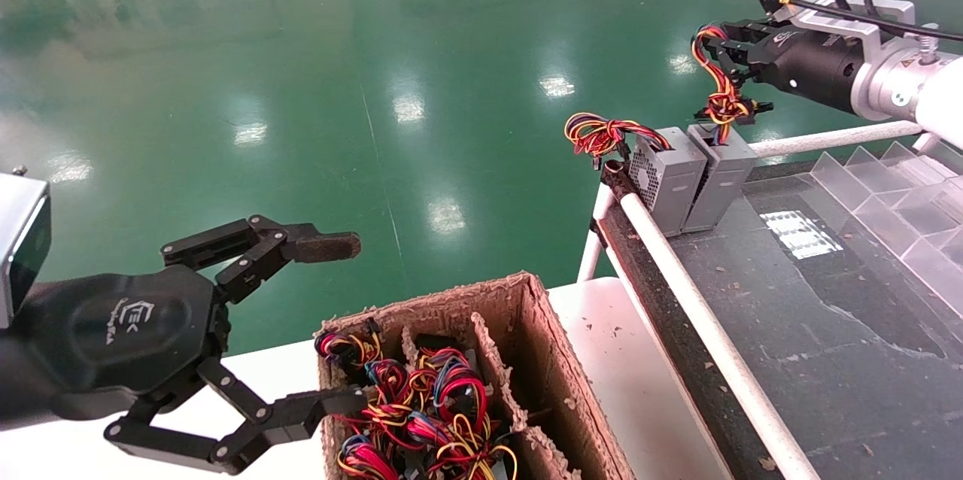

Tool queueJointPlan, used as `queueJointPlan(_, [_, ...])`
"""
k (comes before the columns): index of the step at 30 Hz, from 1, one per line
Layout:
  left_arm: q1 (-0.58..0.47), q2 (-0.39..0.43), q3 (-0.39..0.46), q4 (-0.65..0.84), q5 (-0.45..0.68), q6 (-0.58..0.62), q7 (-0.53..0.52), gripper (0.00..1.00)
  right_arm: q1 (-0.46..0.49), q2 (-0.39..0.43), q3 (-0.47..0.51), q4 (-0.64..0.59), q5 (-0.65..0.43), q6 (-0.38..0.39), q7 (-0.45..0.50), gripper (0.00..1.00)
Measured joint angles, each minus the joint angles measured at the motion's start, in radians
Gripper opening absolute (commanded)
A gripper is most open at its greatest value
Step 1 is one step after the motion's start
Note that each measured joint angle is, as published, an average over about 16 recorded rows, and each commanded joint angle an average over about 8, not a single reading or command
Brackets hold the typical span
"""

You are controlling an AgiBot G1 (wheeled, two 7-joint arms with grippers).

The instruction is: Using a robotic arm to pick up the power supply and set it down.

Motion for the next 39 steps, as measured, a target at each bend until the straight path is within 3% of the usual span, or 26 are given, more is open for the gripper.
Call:
queueJointPlan(10, [0.0,0.0,0.0,0.0,0.0,0.0,0.0,1.0,0.01,0.013,0.01,-0.014,0.014,-0.052,0.062,1.0])
queueJointPlan(22, [0.0,0.0,0.0,0.0,0.0,0.0,0.0,1.0,0.028,0.069,0.055,-0.001,0.082,-0.245,0.183,1.0])
queueJointPlan(29, [0.0,0.0,0.0,0.0,0.0,0.0,0.0,1.0,-0.018,0.115,0.072,0.082,0.138,-0.343,0.236,1.0])
queueJointPlan(39, [0.0,0.0,0.0,0.0,0.0,0.0,0.0,1.0,-0.152,0.187,0.079,0.289,0.228,-0.422,0.291,1.0])
